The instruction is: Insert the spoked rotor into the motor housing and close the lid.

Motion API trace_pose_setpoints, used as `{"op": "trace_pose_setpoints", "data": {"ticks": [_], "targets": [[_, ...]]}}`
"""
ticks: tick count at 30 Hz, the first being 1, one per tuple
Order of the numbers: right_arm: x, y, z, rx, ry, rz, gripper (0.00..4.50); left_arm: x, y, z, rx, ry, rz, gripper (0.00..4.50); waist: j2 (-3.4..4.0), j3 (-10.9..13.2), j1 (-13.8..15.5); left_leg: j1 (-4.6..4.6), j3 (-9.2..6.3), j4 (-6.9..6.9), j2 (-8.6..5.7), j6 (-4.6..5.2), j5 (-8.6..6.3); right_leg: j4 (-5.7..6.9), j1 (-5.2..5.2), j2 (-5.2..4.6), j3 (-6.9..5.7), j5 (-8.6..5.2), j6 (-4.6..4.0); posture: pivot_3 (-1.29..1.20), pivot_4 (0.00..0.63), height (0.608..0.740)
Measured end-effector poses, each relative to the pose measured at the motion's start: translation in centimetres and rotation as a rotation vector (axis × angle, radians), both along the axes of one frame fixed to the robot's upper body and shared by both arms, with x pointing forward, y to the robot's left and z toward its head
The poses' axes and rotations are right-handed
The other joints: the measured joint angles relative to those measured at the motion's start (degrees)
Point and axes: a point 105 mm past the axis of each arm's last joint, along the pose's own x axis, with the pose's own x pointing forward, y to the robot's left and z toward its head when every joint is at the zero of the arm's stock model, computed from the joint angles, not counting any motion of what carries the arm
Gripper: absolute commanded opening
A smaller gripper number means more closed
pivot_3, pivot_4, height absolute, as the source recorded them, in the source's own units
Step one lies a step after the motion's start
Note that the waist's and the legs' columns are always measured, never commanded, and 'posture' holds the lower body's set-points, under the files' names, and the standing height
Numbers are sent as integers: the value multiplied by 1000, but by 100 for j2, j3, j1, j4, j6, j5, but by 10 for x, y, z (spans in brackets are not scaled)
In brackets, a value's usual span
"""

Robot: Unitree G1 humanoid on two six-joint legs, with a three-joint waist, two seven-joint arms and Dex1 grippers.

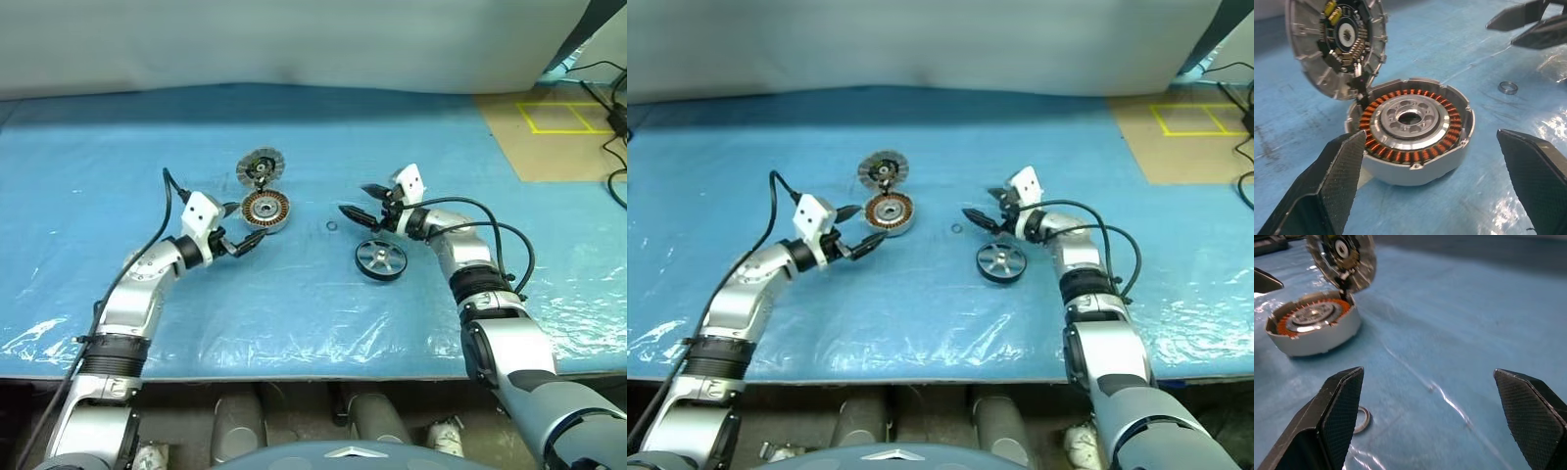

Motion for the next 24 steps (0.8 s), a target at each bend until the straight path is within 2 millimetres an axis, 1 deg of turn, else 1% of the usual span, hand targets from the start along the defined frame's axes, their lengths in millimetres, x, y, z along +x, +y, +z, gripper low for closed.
{"op": "trace_pose_setpoints", "data": {"ticks": [4,8,11,13,15,18,21,24], "targets": [[-6,12,19,-23,-66,82,4492,-2,-1,8,3,-7,-53,4500,1,1,18,-9,0,0,-1,-2,10,0,-1,-7,-8,0,0,0,150,740],[-18,23,36,-64,-113,193,4492,-8,-7,25,33,-24,-160,4500,1,1,29,-9,0,-7,-1,-4,14,-2,-1,-9,-14,0,0,0,150,740],[-31,30,41,-101,-123,267,4492,-11,-17,37,88,-19,-278,4500,0,2,47,-7,0,-27,-5,-3,29,-3,-1,-15,-19,0,0,0,150,740],[-41,39,42,-116,-128,318,4492,-11,-23,50,137,-42,-347,4500,0,2,57,2,0,-51,-15,-6,45,-2,-2,-22,-19,0,0,0,150,740],[-47,44,43,-128,-137,341,4492,-9,-26,58,194,-58,-405,4500,0,2,69,9,-1,-79,-32,-6,63,-4,-4,-37,-22,0,1,0,150,740],[-52,46,43,-141,-147,350,4492,-1,-26,59,296,-46,-478,4500,0,2,63,10,-1,-86,-46,-5,72,-3,-2,-56,-23,-1,3,0,150,740],[-53,42,40,-148,-151,325,4492,6,-23,49,424,13,-555,4500,0,2,68,3,-1,-86,-56,0,77,-3,2,-75,-32,-2,9,0,150,740],[-52,37,35,-153,-141,290,4492,13,-15,38,513,61,-585,4500,0,2,74,0,-3,-86,-57,-1,79,-3,3,-76,-36,-3,10,0,150,740]]}}
